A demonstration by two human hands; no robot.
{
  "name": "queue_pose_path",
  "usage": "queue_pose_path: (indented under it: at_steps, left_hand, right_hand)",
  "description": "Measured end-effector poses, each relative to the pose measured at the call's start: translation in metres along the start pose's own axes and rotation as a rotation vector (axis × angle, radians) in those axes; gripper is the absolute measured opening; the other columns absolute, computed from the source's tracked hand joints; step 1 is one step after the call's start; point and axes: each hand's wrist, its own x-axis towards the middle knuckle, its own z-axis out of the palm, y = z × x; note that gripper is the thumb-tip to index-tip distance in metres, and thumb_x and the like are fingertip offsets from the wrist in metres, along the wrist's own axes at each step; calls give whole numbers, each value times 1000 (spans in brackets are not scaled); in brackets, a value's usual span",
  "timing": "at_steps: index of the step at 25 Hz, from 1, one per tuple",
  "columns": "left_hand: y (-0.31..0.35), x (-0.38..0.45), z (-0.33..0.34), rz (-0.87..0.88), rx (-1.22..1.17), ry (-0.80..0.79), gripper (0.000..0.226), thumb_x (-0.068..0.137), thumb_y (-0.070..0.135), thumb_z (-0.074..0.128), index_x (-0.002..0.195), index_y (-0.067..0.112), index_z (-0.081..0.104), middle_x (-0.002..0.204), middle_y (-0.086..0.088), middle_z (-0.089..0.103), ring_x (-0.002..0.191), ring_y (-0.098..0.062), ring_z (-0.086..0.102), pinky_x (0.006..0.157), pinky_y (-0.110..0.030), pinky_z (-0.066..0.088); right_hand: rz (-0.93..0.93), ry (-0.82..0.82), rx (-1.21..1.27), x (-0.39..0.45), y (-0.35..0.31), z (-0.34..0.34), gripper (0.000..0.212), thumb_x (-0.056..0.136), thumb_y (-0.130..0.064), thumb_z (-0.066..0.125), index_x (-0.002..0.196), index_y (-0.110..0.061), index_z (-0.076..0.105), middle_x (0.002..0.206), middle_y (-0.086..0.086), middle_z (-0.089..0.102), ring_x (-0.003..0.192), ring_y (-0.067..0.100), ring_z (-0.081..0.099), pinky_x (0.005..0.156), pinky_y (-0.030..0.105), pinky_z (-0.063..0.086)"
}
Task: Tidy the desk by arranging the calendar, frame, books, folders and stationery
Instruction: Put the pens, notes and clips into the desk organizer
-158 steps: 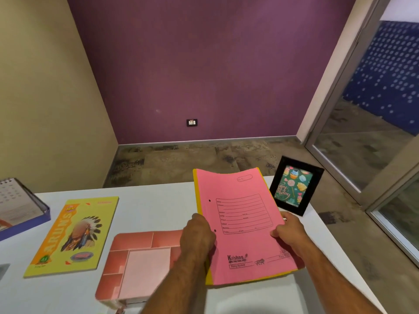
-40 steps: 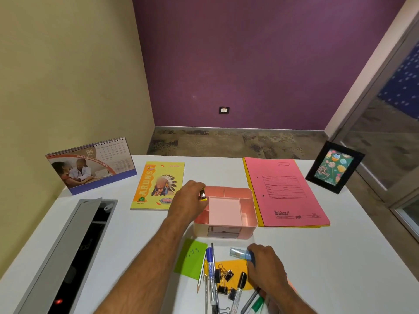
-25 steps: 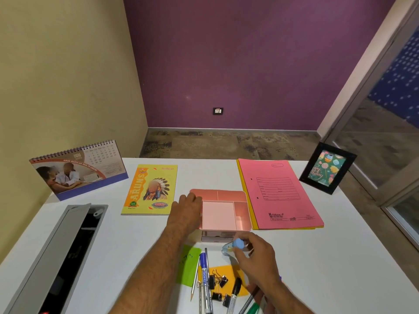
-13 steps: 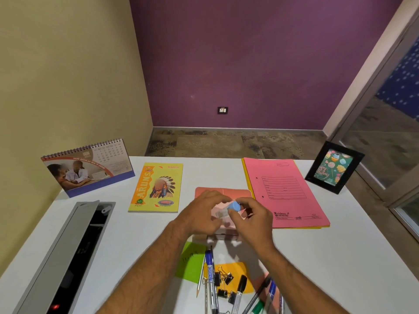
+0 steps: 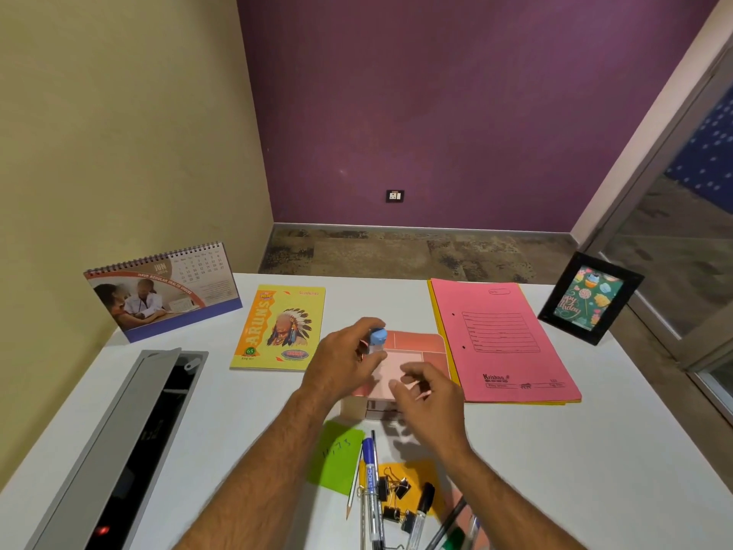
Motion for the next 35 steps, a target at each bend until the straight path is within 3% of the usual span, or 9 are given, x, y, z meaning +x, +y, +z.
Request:
queue_pose_path:
  at_steps: [2, 5, 8, 13, 20, 24, 27, 32, 35]
  left_hand:
    - [-5, 0, -1, -80, 43, -16, 40, 80, 29, 78, 108, 35, 52, 96, 9, 69, 74, -10, 67, 71, -33, 59]
    - [-7, -3, 5, -183, 104, -72, 43, 77, 30, 83, 98, 35, 45, 95, 9, 67, 77, -13, 65, 65, -31, 55]
    - [-9, -5, 13, -240, 123, -53, 43, 77, 29, 83, 96, 35, 45, 97, 8, 65, 80, -15, 62, 58, -21, 42]
    - [-12, -2, 12, -255, 172, -17, 38, 78, 28, 81, 99, 31, 49, 97, 7, 64, 80, -16, 57, 63, -26, 42]
    - [-19, -6, 10, -255, 159, -24, 42, 74, 34, 84, 96, 32, 49, 95, 9, 63, 79, -16, 54, 62, -26, 40]
    - [-24, -9, 8, -213, 168, -94, 43, 71, 42, 84, 89, 35, 45, 89, 11, 61, 77, -15, 53, 59, -26, 39]
    - [-33, -14, 4, -166, 145, -131, 33, 72, 37, 79, 95, 35, 55, 89, 13, 63, 78, -16, 58, 60, -24, 38]
    - [-49, -25, 5, -114, 223, -244, 33, 84, 31, 69, 117, 24, 66, 111, 5, 64, 105, -17, 55, 85, -31, 47]
    - [-54, -32, 4, -105, 188, -190, 31, 89, 36, 65, 118, 22, 66, 113, 7, 62, 104, -12, 53, 85, -29, 47]
  right_hand:
    - [16, -132, -100, -19, 15, 10, 21, 80, -30, 72, 101, -28, 69, 87, -15, 68, 78, 4, 64, 73, 33, 59]
    - [-22, -332, -437, -43, 35, 27, 38, 80, -46, 60, 115, -32, 63, 106, -17, 64, 96, 6, 59, 84, 24, 51]
    - [5, -479, -646, -55, 45, 44, 49, 80, -52, 53, 123, -30, 54, 116, -6, 60, 110, 17, 54, 88, 32, 49]
    - [138, -536, -683, -45, 43, 64, 68, 77, -55, 58, 134, -24, 41, 114, 2, 65, 106, 26, 60, 83, 35, 50]
    - [154, -588, -818, -35, 48, 78, 73, 76, -56, 62, 134, -18, 40, 116, 8, 65, 109, 30, 61, 84, 38, 51]
    - [176, -595, -789, -34, 49, 81, 65, 74, -51, 65, 127, -19, 43, 115, 7, 65, 108, 30, 61, 83, 36, 51]
    - [206, -550, -731, -34, 51, 83, 50, 73, -45, 67, 115, -22, 50, 109, 5, 67, 101, 28, 63, 79, 34, 51]
    - [277, -392, -557, -41, 54, 91, 7, 80, -29, 59, 84, -25, 62, 92, -2, 69, 87, 23, 63, 71, 29, 50]
    - [345, -339, -325, -41, 52, 95, 6, 75, -23, 67, 70, -25, 64, 78, -6, 67, 75, 17, 61, 65, 26, 46]
